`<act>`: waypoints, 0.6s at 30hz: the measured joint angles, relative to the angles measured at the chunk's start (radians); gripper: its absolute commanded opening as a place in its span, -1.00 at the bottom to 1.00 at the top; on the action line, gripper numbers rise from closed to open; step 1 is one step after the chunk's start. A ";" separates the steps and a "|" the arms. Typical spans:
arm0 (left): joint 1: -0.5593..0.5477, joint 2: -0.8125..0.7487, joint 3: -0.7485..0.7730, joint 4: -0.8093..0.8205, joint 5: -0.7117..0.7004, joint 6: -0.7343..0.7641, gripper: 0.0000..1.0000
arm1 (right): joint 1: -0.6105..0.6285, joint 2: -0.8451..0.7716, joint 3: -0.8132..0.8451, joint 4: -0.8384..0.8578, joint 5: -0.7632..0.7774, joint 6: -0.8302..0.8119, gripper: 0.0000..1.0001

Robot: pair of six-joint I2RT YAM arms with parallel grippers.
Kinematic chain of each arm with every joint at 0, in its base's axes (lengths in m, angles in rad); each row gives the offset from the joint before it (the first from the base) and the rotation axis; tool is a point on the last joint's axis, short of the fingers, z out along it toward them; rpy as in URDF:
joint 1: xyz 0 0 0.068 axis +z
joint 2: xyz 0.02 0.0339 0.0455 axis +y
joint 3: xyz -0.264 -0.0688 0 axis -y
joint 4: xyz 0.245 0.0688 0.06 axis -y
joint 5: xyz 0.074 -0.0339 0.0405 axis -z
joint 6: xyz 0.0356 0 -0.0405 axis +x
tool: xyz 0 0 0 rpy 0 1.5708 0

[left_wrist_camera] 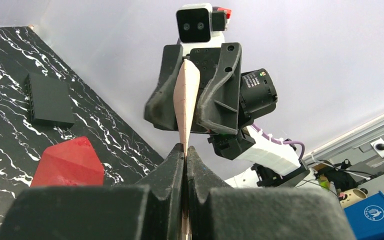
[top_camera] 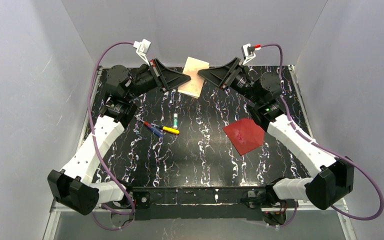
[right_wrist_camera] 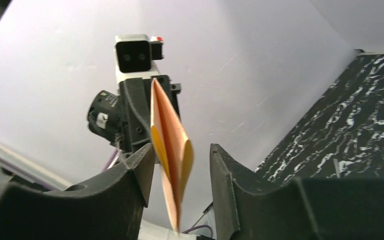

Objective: Place the letter into the envelope and seal it

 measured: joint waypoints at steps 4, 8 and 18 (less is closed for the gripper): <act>0.000 0.000 -0.002 0.019 -0.016 -0.023 -0.98 | 0.000 0.004 0.007 0.051 -0.027 0.035 -0.35; 0.000 0.000 -0.011 0.022 -0.030 -0.032 -0.91 | 0.000 0.005 0.008 0.085 -0.052 0.056 -0.49; 0.000 0.000 -0.013 0.030 -0.035 -0.021 -0.70 | 0.021 0.010 0.084 -0.014 -0.085 -0.053 -0.97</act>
